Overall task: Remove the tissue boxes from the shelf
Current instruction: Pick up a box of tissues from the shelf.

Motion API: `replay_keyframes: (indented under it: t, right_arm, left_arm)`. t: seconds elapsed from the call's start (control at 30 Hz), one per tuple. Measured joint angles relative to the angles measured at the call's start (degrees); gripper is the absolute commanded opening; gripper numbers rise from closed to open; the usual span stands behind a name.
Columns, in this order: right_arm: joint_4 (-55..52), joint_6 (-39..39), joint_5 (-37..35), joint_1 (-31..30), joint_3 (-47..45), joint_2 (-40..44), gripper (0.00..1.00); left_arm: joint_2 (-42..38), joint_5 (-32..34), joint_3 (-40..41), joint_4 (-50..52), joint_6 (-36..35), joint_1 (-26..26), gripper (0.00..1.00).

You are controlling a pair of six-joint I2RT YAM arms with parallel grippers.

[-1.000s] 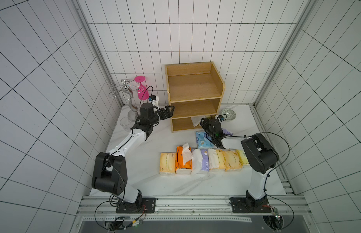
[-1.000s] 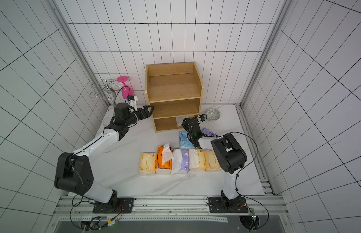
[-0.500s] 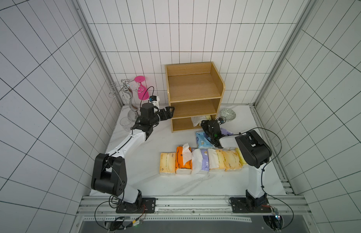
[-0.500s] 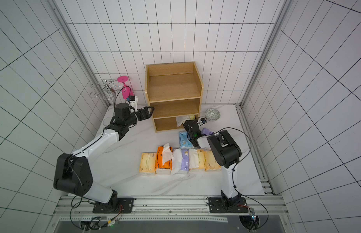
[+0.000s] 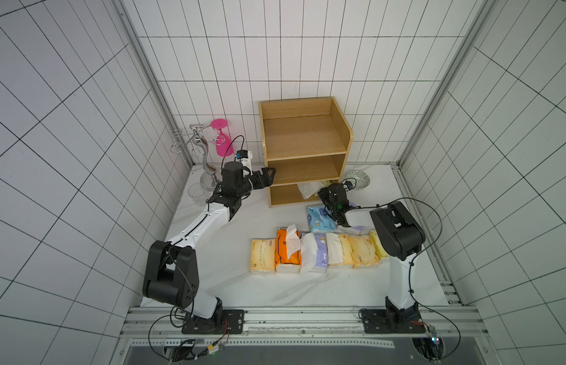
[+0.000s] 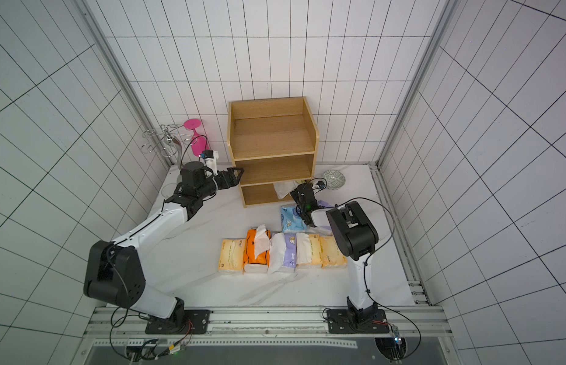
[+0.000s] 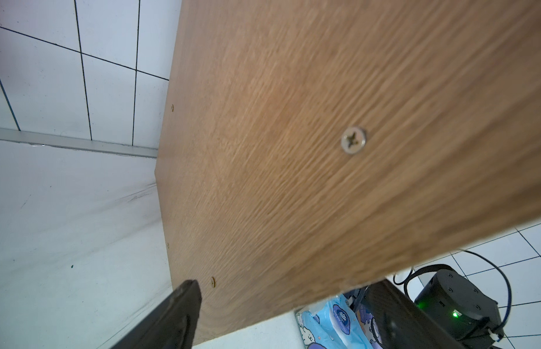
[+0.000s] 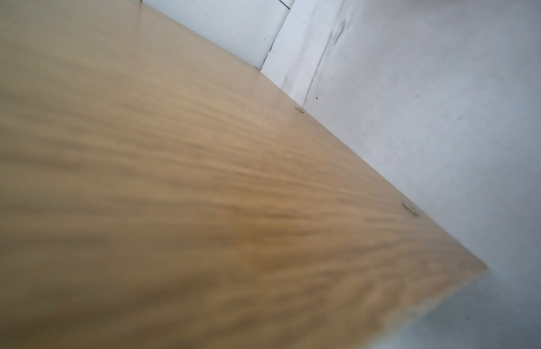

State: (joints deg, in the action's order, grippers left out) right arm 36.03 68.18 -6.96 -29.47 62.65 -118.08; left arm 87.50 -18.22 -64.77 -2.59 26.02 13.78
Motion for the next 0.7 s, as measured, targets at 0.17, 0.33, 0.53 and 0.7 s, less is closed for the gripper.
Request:
replay_keyframes:
  t: [0.17,0.33,0.53,0.7]
  right_arm:
    - [-0.04,-0.2,0.55,0.0,0.0,0.0,0.0]
    - [-0.04,0.31,0.59,-0.28,0.0,0.0,0.0]
    - [-0.09,2.16,-0.48,-1.09,0.02,0.02,0.0]
    - [-0.33,3.98,-1.66,-1.88,0.35,0.02,0.0]
  left_arm:
    - [0.0,0.0,0.0,0.31,0.02,0.04,0.92]
    - [-0.2,0.24,0.0,1.36,0.0,0.04,0.92]
    - [-2.29,0.79,0.0,3.76,-0.15,0.04,0.92]
    - [-5.33,1.36,0.22,4.61,-0.15,0.04,0.92]
